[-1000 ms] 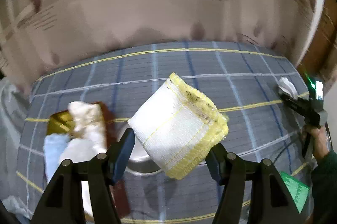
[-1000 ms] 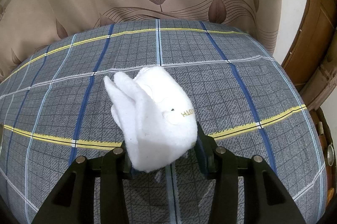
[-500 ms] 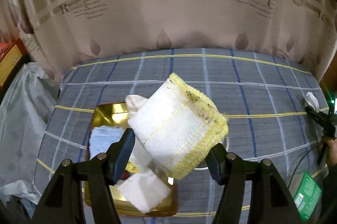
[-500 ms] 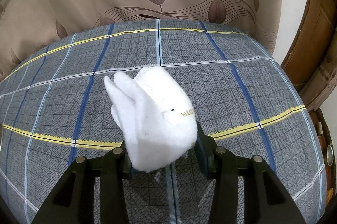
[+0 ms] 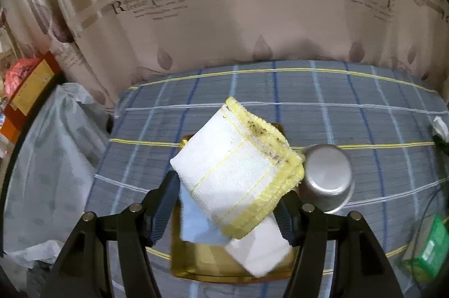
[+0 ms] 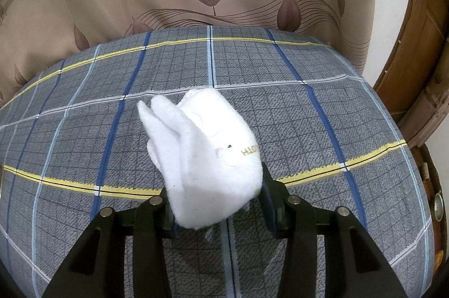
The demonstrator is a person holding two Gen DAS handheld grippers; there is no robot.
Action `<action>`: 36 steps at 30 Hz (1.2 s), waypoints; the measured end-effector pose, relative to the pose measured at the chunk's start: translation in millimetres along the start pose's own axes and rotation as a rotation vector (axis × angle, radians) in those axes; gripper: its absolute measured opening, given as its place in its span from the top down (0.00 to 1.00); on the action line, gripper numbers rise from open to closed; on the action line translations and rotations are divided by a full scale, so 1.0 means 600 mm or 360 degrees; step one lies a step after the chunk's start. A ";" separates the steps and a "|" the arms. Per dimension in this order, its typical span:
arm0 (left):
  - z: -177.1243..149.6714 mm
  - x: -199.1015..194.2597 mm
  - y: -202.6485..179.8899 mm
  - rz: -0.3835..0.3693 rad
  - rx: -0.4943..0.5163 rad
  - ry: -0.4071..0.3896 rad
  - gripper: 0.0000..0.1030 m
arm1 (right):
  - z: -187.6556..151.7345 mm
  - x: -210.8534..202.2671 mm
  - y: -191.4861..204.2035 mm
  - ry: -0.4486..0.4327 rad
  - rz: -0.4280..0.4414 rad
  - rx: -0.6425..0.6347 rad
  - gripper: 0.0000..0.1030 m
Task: Organize soft objects
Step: 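Carry the yellow-trimmed cloth over the gold tray with the left gripper, then lower the yellow-trimmed cloth into the tray and open the left gripper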
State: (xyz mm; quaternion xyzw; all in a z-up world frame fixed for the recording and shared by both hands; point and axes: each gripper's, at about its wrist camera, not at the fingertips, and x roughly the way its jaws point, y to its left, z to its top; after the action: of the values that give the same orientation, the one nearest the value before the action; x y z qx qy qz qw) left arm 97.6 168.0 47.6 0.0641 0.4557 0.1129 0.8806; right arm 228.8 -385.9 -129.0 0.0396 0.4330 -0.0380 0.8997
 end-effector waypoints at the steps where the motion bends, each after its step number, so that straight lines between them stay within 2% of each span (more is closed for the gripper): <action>1: 0.000 0.004 0.006 0.0008 0.0006 0.0009 0.38 | 0.000 0.000 -0.001 0.0000 -0.0004 0.0000 0.59; 9: -0.011 0.045 0.037 -0.0031 -0.0064 0.0068 0.38 | 0.000 0.000 -0.002 0.0000 -0.0010 -0.0004 0.59; 23: 0.002 0.111 0.030 -0.0165 -0.0132 0.0147 0.37 | 0.000 -0.001 0.000 0.0000 -0.0020 -0.0011 0.59; 36: 0.006 0.168 0.030 -0.0171 -0.0184 0.0274 0.34 | 0.000 0.000 0.000 0.0000 -0.0023 -0.0011 0.59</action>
State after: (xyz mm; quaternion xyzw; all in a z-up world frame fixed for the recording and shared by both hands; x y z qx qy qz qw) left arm 154.4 211.1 -25.7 -0.0212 0.5252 0.0968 0.8452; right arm 228.8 -385.8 -128.8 0.0334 0.4334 -0.0431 0.8996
